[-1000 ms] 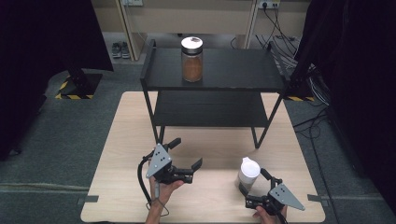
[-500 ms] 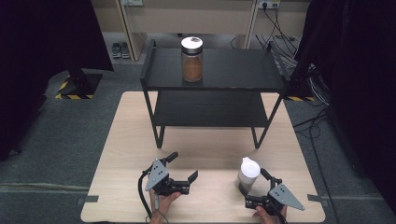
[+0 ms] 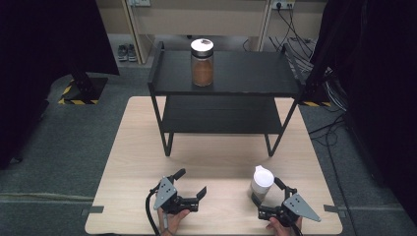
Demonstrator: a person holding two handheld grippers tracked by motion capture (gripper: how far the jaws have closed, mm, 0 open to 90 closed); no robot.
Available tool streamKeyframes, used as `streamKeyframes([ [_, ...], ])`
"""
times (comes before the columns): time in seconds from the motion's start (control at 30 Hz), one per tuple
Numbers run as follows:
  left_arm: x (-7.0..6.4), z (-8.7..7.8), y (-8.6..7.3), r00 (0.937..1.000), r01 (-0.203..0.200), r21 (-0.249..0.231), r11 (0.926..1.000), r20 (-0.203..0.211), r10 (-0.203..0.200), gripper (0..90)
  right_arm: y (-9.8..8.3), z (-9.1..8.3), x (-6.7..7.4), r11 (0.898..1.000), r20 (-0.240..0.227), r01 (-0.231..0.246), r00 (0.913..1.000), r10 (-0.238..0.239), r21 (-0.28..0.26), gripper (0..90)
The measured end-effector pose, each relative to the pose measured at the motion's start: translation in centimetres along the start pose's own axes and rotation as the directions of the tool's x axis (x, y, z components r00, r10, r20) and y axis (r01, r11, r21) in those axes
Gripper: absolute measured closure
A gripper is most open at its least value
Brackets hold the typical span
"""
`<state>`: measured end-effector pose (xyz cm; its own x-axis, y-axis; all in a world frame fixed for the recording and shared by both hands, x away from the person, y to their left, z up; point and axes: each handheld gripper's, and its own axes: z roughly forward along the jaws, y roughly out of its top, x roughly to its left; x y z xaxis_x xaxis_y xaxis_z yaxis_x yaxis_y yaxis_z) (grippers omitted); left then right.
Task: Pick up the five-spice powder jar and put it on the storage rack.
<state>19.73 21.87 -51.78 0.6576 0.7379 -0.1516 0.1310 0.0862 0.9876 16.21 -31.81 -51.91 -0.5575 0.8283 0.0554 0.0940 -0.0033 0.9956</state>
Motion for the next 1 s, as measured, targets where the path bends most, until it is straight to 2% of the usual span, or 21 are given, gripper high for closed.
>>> streamKeyframes([
  [0.33, -0.34, -0.71, -0.99, 0.9996, 0.000, 0.002, 1.0000, -0.027, 0.000, 0.5, 0.01, 0.01, 0.00, 1.000, -0.001, 0.002, 1.0000, -0.002, 0.000, 0.4],
  [0.57, -0.41, -0.73, -1.07, 0.9997, -0.007, 0.012, 0.9999, -0.024, 0.007, 0.6, 0.01, 0.01, -0.04, 1.000, -0.002, 0.000, 1.0000, 0.000, 0.000, 0.4],
  [0.73, -0.73, -0.57, -0.87, 0.9991, -0.032, 0.026, 0.9992, -0.026, 0.033, 0.6, -0.02, 0.00, -0.12, 1.000, -0.004, -0.003, 1.0000, 0.003, -0.001, 0.4],
  [1.0, -0.63, -0.61, -0.95, 0.9994, -0.025, 0.021, 0.9995, -0.023, 0.025, 0.6, -0.05, 0.01, -0.17, 1.000, -0.005, -0.005, 1.0000, 0.005, -0.003, 0.4],
])
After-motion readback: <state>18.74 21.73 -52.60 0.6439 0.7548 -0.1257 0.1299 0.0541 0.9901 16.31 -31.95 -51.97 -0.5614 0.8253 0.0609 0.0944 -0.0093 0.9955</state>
